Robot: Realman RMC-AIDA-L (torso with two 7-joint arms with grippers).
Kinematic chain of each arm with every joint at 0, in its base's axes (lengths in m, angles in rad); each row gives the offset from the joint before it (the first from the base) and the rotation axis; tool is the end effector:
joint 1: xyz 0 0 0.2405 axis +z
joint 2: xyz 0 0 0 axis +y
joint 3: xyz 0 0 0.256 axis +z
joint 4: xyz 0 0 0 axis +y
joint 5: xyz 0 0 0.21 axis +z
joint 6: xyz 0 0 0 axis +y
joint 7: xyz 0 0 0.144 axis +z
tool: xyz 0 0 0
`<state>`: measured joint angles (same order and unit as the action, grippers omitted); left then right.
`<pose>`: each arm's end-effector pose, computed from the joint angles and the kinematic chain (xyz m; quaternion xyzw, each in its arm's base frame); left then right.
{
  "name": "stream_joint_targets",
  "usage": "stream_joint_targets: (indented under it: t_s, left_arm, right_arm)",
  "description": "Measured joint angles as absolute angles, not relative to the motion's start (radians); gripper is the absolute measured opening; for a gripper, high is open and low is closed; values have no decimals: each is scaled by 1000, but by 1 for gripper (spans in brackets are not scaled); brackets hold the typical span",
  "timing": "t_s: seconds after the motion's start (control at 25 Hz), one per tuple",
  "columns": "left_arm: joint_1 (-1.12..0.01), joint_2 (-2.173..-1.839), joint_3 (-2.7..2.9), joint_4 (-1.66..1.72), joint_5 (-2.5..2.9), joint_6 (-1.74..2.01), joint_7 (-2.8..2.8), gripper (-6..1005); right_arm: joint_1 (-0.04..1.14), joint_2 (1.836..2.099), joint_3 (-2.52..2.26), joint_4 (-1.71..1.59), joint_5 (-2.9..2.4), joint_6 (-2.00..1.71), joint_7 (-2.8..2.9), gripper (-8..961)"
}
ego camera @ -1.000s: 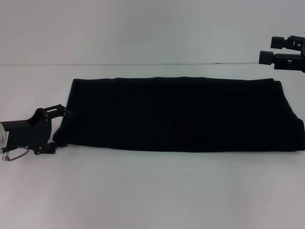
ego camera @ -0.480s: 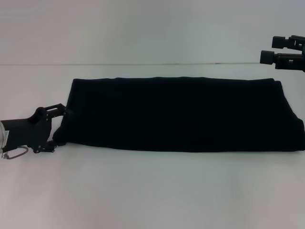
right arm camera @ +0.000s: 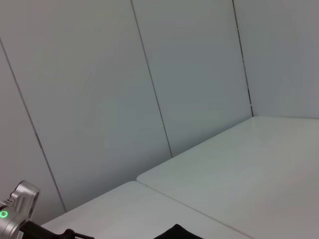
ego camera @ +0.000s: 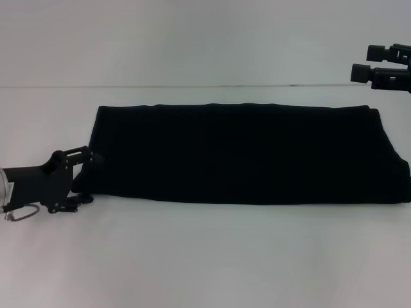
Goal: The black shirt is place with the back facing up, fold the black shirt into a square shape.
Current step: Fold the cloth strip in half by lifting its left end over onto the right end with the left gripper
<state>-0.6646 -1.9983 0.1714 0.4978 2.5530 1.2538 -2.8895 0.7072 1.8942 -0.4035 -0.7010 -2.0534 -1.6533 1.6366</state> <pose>-0.3370 0.3639 0.0267 -0.4353 -0.8550 -0.2516 0.1272 0.2341 0.3936 0.1171 -0.9068 0.2382 0.2875 0.1958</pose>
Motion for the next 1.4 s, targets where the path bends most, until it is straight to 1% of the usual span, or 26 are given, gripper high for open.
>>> stream_joint_targets:
  t_s: [0.6,1.4]
  left_arm:
    - [-664,-2000,170,486,2543,1205,-2867,900]
    - [-681,-1992,182,487,2540,1198,-2726,888]
  right_arm:
    - [707,1894,-403,-701,-2044,-1646,1637,931]
    - [707,1891,-403,-701,-2042,-1654,1637,930]
